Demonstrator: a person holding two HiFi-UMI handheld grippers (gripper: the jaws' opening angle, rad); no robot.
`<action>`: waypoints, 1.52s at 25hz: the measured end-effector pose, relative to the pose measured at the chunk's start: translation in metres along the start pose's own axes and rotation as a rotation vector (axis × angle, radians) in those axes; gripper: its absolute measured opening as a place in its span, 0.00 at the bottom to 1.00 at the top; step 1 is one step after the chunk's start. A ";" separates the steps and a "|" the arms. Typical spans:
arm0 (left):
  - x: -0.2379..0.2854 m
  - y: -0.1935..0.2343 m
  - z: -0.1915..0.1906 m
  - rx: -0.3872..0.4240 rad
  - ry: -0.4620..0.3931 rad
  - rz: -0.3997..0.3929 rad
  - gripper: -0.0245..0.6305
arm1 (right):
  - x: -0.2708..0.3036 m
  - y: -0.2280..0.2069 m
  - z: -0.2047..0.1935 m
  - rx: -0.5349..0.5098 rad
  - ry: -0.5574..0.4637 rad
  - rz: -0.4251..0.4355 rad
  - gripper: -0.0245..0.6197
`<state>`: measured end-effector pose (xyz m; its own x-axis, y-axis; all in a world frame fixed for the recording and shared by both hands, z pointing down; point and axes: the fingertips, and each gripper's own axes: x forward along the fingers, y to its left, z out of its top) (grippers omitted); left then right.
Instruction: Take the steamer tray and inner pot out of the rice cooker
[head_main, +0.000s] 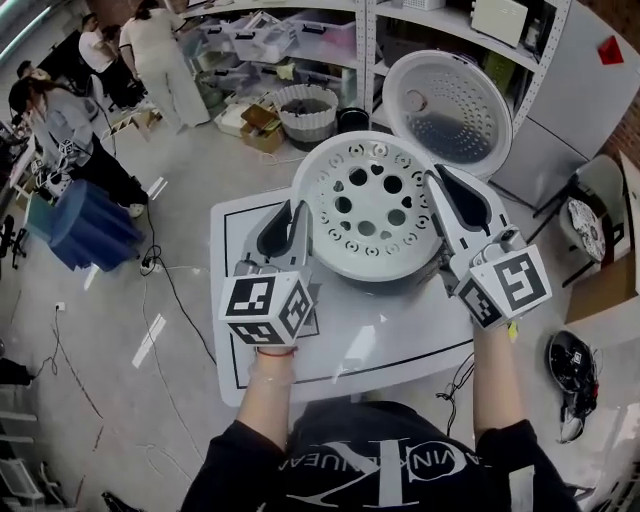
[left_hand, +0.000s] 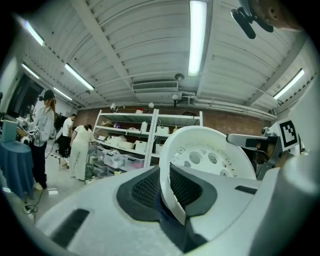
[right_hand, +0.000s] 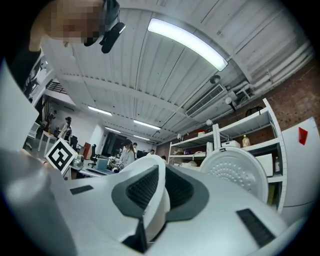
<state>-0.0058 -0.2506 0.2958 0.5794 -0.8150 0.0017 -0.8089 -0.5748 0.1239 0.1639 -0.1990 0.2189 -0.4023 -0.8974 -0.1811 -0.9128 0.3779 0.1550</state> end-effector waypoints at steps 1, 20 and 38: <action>-0.008 0.008 0.001 -0.001 -0.004 0.019 0.13 | 0.004 0.010 0.000 -0.001 -0.003 0.017 0.10; -0.161 0.141 -0.048 -0.072 0.077 0.381 0.12 | 0.070 0.182 -0.058 0.132 0.113 0.284 0.10; -0.213 0.200 -0.147 -0.186 0.271 0.524 0.12 | 0.092 0.259 -0.162 0.229 0.336 0.367 0.10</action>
<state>-0.2763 -0.1808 0.4658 0.1344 -0.9239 0.3583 -0.9759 -0.0607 0.2096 -0.0976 -0.2203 0.3994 -0.6865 -0.7067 0.1713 -0.7242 0.6857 -0.0731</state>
